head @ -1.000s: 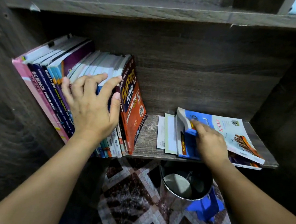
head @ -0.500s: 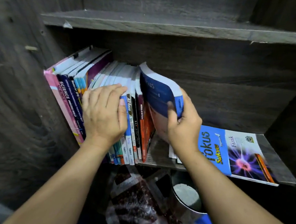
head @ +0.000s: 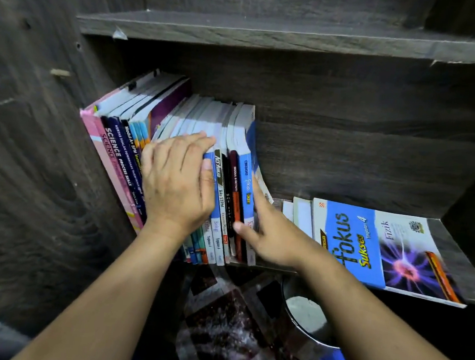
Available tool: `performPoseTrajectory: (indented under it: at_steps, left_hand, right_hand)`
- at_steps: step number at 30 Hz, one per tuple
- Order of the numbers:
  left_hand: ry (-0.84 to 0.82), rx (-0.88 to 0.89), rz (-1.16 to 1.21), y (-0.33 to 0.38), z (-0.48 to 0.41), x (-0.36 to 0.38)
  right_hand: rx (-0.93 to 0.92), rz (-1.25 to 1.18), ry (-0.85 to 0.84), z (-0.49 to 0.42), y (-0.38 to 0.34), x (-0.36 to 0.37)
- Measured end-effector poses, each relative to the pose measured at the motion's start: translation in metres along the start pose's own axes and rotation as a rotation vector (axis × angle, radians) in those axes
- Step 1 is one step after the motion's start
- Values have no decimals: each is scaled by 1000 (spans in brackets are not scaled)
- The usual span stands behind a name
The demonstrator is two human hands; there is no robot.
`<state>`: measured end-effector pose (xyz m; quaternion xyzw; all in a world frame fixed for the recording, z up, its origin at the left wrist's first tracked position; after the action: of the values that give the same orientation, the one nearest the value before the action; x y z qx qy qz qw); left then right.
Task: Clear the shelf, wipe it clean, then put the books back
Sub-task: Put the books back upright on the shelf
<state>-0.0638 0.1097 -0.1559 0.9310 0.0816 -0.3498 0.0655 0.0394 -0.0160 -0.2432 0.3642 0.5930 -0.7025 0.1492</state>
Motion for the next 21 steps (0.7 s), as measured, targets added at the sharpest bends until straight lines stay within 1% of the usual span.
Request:
performPoseTrajectory:
  at_steps: [2,4,6,7,10,12,14,17,21]
  left_hand:
    - [-6,0,-3,0,0,0]
    - [-12,2,-6,0,0,0]
    - [-16,0,-4,0,1,1]
    - [-16,-6,-4,1,1,1]
    - [-19,-25,-13,2,2,2]
    - [-18,-35,-15,2,1,3]
    - [-12,-37,-14,3,1,3]
    - [-10,-44,-17,2,3,2]
    - [-15,-51,-19,3,3,2]
  right_hand:
    - [156,260,-59,18,9,-3]
    - [232,449,-50,32,16,-6]
    - [274,579,-56,45,28,-3]
    - [327,635,-77,52,38,0]
    - [577,757,-154,79,76,5]
    - [699,785,-177,98,97,5]
    - [747,771,-152,113,112,0]
    - [705,763,-121,120,124,-9]
    - [652,542,-128,122,124,-23]
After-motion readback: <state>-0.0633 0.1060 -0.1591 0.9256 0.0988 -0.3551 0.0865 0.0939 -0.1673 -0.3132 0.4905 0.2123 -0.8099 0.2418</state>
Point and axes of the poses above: each hand's wrist, its own z-axis away from the middle knuckle, its own x-axis out of the palm, y = z × x, the point moved 4 cm from there along -z, towards the middle knuckle, and after that the axes turned 15 degrees about -y, right-handed, at the moved point
